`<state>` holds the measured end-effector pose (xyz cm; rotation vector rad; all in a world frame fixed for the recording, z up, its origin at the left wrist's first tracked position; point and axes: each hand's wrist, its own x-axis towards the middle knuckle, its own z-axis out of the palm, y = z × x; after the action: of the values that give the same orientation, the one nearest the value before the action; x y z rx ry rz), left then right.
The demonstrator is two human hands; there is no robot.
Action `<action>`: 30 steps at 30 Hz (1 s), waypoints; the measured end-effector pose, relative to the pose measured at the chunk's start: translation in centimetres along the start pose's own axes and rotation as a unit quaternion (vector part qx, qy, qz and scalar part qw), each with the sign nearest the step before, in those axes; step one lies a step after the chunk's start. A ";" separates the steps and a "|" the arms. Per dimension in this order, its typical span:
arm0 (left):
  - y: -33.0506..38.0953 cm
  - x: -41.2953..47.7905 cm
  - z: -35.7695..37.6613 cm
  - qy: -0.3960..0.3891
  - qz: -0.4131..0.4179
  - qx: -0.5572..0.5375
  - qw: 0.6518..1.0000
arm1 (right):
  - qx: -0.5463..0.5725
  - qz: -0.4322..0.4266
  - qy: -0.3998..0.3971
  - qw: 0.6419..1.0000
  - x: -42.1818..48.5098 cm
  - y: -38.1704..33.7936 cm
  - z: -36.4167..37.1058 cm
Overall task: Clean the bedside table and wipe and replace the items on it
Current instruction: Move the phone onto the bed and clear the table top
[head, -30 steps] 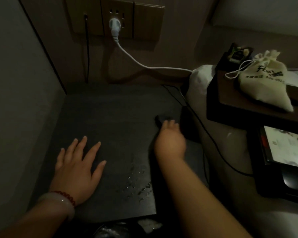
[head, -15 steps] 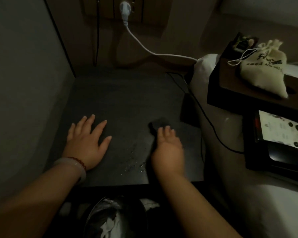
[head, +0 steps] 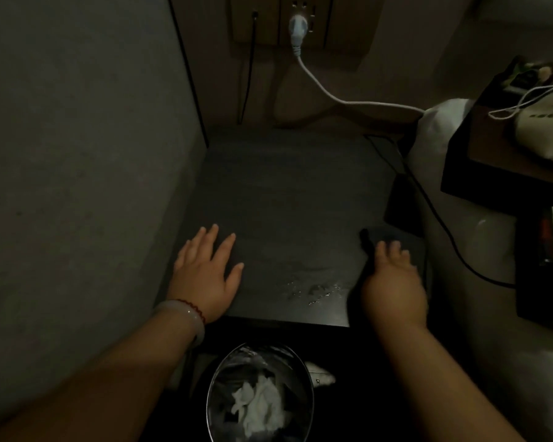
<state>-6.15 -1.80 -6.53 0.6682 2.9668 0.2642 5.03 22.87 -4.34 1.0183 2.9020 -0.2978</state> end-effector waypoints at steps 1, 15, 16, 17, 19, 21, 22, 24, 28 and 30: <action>-0.1 0.0 0.1 0.004 0.003 -0.001 1.000 | 0.001 -0.041 0.001 0.999 -0.4 -1.7 0.5; -0.5 0.1 0.2 0.013 0.007 -0.019 1.000 | 0.039 -0.102 0.020 0.994 -0.8 -0.2 1.2; -0.5 0.1 0.2 0.012 0.008 -0.020 1.000 | 0.036 -0.166 0.020 0.985 -1.8 -1.6 2.4; -0.5 0.1 0.2 0.014 0.009 -0.019 1.000 | 0.023 -0.229 0.014 0.973 -2.8 -2.8 3.4; -0.6 0.0 0.2 0.019 0.010 -0.024 0.999 | -0.008 -0.313 -0.020 0.949 -3.9 -4.4 4.2; -0.7 0.0 0.3 0.021 0.010 -0.027 0.999 | -0.010 -0.343 -0.002 0.939 -2.2 -4.0 3.5; -0.7 0.0 0.3 0.023 0.011 -0.029 0.999 | -0.005 -0.325 0.005 0.946 -0.6 -3.4 3.1; -0.8 0.0 0.3 0.028 0.012 -0.035 0.999 | 0.006 -0.232 -0.006 0.973 3.2 -2.6 1.6; -0.9 0.0 0.6 0.042 0.018 -0.063 0.997 | 0.009 -0.080 -0.042 0.996 8.9 -6.5 -0.9; -1.0 -0.1 0.7 0.064 0.023 -0.088 0.994 | 0.010 -0.158 -0.024 0.987 9.4 -10.8 -0.4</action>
<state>-6.40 -2.58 -7.41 0.7245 3.0012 0.5857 -9.08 20.43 -3.26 0.5393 3.0129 -0.3586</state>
